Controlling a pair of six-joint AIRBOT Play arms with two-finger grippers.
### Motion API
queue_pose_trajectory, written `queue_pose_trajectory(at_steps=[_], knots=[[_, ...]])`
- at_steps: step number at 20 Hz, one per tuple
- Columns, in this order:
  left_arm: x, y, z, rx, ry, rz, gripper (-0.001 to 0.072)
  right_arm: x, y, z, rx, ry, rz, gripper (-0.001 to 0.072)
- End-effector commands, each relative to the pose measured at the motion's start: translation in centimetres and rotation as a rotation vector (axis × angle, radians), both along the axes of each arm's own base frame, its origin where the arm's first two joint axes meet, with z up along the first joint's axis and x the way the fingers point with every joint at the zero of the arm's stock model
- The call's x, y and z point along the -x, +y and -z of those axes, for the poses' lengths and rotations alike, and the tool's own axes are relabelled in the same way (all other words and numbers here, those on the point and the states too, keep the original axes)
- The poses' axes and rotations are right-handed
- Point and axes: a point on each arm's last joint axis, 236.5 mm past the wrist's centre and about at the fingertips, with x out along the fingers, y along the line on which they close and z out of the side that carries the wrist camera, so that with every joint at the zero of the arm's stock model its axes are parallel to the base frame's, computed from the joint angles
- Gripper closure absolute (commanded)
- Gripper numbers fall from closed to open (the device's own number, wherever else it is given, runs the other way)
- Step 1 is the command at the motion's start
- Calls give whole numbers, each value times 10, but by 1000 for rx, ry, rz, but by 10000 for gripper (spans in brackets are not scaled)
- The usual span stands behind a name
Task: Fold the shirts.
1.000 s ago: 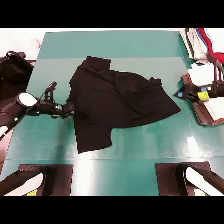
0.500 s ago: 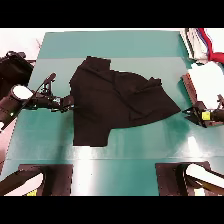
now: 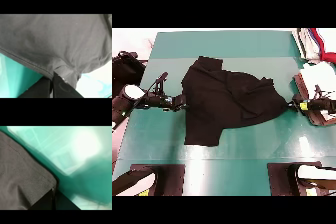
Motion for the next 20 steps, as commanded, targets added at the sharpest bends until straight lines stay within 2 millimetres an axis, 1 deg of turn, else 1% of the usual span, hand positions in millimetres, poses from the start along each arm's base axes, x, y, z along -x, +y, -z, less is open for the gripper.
queue_pose_trajectory(at_steps=[1,2,3,4,5,6,7,8,9,10,11,12,13,14,15,16,17,18,19,20], knots=[[-11,2,-21,-7,-55,-6,683,-23,18,-27,11,-70,-84,689],[-18,3,-45,-16,-121,-3,683,-30,21,-51,30,-125,-121,689],[-25,5,-81,-27,-211,2,682,-37,22,-85,61,-204,-156,689],[-28,7,-127,-29,-314,-5,682,-44,21,-123,96,-287,-177,689],[-27,9,-177,-37,-433,-4,683,-47,22,-168,139,-380,-196,689],[-20,12,-233,-44,-568,-6,682,-47,21,-221,198,-491,-205,689],[-5,16,-297,-49,-724,-16,682,-42,22,-277,266,-611,-208,689],[17,20,-355,-49,-868,-27,682,-32,25,-329,340,-723,-209,689],[48,24,-414,-49,-1019,-40,682,-17,30,-379,410,-832,-206,689],[85,27,-468,-38,-1164,-51,683,4,35,-427,489,-938,-199,689],[122,31,-511,-28,-1285,-65,683,27,39,-469,569,-1027,-184,689],[158,37,-547,-18,-1392,-88,683,47,39,-499,640,-1083,-153,689],[187,44,-573,-31,-1480,-117,683,69,36,-526,708,-1122,-105,689],[213,55,-594,-45,-1553,-159,684,89,32,-547,770,-1146,-55,689],[230,64,-608,-65,-1606,-198,683,108,26,-564,830,-1164,-4,690],[240,73,-616,-84,-1635,-238,684,124,22,-577,876,-1172,36,690],[240,80,-617,-115,-1641,-266,684,135,17,-585,909,-1162,65,690],[231,86,-612,-134,-1609,-290,683,142,14,-587,929,-1142,76,690],[217,90,-601,-170,-1561,-295,684,144,11,-585,939,-1108,69,690],[193,91,-581,-209,-1477,-282,683,140,11,-580,928,-1070,50,690]])
